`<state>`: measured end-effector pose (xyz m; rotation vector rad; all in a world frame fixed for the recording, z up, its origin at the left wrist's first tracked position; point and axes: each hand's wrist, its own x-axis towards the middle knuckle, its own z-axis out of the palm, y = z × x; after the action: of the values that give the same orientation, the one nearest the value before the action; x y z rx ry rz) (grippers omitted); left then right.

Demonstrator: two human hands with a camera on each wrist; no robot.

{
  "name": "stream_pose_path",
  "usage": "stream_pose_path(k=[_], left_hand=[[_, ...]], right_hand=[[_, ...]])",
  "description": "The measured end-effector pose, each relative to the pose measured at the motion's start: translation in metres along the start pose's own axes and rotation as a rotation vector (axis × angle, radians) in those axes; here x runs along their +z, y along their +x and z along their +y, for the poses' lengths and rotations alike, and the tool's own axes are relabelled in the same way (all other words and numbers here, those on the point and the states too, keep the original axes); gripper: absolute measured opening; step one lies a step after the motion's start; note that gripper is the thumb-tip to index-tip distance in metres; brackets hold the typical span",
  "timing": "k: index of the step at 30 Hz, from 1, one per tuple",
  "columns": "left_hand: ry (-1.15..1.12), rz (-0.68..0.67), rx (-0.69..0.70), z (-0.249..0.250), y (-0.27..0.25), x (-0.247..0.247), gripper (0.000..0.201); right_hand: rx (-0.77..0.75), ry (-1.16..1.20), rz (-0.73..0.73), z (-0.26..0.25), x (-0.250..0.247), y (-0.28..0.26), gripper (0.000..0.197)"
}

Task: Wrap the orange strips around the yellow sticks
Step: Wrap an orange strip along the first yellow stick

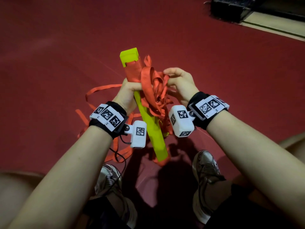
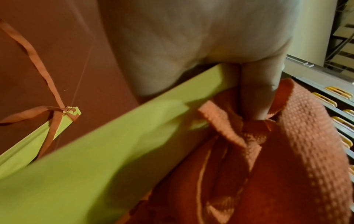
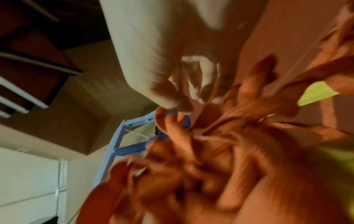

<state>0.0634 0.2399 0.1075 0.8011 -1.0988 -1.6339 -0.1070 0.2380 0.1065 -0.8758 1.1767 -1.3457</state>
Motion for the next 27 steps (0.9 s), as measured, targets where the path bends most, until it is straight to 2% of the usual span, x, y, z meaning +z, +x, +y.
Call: stream_pose_path(k=[1,3,7,8,10,13,15,22,24,27], left_hand=[[-0.015,0.012,0.005,0.001,0.001,-0.002,0.033],[-0.044,0.004,0.035,0.005,0.002,-0.005,0.022],[-0.093,-0.001,0.080,0.014,0.001,-0.006,0.025],[-0.100,-0.012,0.082,0.016,0.000,-0.006,0.028],[-0.109,-0.009,0.071,0.019,0.001,-0.008,0.022],[-0.082,-0.003,0.051,0.020,0.002,-0.013,0.021],[-0.052,-0.035,0.062,0.019,-0.001,-0.013,0.019],[-0.041,-0.091,0.081,0.011,-0.002,-0.010,0.025],[-0.018,-0.121,0.084,0.012,-0.002,-0.008,0.022],[-0.008,-0.109,0.062,0.010,0.001,-0.007,0.021]], right_hand=[[0.067,-0.035,0.023,0.005,-0.005,0.002,0.034],[0.200,-0.217,-0.040,0.018,-0.017,0.003,0.026],[0.366,-0.724,-0.484,0.045,-0.029,-0.013,0.039],[0.406,-0.815,-0.578,0.048,-0.028,-0.019,0.035],[0.447,-1.025,-0.666,0.053,-0.030,-0.025,0.017],[0.364,-1.474,-0.547,0.061,-0.048,-0.020,0.006],[0.364,-1.595,-0.397,0.070,-0.069,-0.012,0.019],[0.222,-1.253,0.253,0.060,-0.095,0.019,0.026],[0.239,-0.932,0.317,0.051,-0.096,0.026,0.029],[0.313,-0.266,0.325,0.030,-0.088,0.028,0.051]])
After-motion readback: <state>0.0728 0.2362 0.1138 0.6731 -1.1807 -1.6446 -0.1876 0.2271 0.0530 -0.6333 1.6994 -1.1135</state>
